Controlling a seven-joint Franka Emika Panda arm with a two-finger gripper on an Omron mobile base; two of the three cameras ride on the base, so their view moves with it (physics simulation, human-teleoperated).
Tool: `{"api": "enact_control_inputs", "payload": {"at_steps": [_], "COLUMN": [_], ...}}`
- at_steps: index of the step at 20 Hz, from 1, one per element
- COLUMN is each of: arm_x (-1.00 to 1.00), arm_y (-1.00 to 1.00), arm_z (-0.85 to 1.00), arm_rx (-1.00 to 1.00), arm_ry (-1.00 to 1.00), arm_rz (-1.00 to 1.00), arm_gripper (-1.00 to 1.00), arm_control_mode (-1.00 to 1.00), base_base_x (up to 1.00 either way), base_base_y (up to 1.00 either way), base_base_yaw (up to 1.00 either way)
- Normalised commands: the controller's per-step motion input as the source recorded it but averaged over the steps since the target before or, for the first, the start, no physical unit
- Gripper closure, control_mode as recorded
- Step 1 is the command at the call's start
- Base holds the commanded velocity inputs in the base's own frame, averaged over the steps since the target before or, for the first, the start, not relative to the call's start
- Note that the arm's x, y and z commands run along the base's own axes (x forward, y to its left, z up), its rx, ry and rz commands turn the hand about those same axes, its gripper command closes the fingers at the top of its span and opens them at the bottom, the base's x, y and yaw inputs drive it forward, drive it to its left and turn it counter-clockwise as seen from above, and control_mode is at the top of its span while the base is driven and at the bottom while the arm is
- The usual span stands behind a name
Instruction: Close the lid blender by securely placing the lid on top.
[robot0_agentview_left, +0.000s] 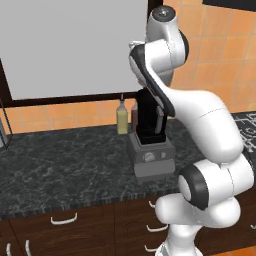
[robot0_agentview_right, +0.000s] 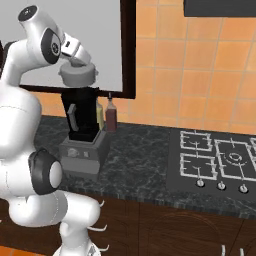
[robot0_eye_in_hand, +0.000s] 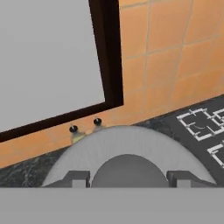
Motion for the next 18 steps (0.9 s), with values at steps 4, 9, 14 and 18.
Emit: {"api": "enact_control_inputs", "payload": {"at_steps": [4, 9, 14, 18], "arm_x": [0.03, 0.29, 0.33, 0.38], "arm_y": [0.17, 0.00, 0.00, 0.00], "arm_z": [-0.19, -0.02, -0.05, -0.01], "arm_rx": [-0.04, -0.07, -0.11, -0.03], "arm_ry": [0.00, 0.00, 0.00, 0.00], "arm_rz": [0.12, 0.02, 0.00, 0.00], "arm_gripper": [1.00, 1.00, 1.00, 1.00], "arm_control_mode": [-1.00, -1.00, -1.00, -1.00], "base_base_x": [0.00, 0.00, 0.00, 0.00], "base_base_y": [0.00, 0.00, 0.00, 0.00], "base_base_yaw": [0.00, 0.00, 0.00, 0.00]}}
